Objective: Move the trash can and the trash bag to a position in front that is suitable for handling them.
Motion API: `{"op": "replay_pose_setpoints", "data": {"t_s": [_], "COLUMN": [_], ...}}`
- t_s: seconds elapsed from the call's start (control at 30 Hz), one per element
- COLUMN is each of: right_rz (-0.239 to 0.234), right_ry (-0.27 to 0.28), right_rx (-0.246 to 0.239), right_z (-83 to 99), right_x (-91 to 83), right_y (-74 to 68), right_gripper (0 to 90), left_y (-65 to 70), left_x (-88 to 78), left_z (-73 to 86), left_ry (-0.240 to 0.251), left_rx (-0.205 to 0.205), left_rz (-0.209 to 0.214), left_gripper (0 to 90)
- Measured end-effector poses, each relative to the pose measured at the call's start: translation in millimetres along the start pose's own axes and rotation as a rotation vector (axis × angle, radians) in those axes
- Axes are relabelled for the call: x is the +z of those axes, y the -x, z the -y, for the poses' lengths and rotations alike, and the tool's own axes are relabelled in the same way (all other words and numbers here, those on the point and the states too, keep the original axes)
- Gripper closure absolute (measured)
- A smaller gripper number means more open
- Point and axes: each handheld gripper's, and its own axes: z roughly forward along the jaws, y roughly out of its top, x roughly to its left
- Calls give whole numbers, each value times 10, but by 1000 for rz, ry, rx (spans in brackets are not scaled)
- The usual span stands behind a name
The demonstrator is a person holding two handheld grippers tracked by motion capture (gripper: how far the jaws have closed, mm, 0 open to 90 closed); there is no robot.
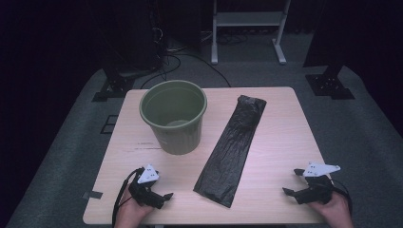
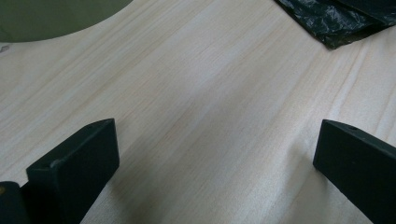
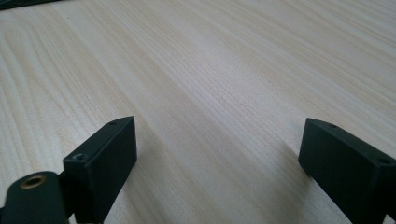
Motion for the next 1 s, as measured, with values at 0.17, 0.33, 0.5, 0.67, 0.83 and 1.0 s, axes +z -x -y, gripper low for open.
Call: {"op": "replay_pose_setpoints", "data": {"t_s": [0.17,0.33,0.5,0.67,0.83,1.0], "right_rz": [4,9,6,4,-9,10], "right_ry": [5,10,21,58,68,77], "right_rx": [5,13,24,28,35,3], "right_z": [0,-10,-55,-117,-171,-338], "right_x": [-3,6,-3,-29,-31,-4], "right_y": [-7,-12,-30,-60,-68,-182], "right_gripper": [127,134,181,256,325,353], "left_y": [1,0,0,0,1,1], "left_x": [0,-1,-1,-1,0,0], "left_z": [0,0,0,0,1,0], "left_ry": [0,-1,-1,-1,0,0], "left_rx": [0,0,0,1,0,-1], "left_rz": [-1,-2,-2,-2,-2,-2], "left_gripper": [0,0,0,0,0,0]}}
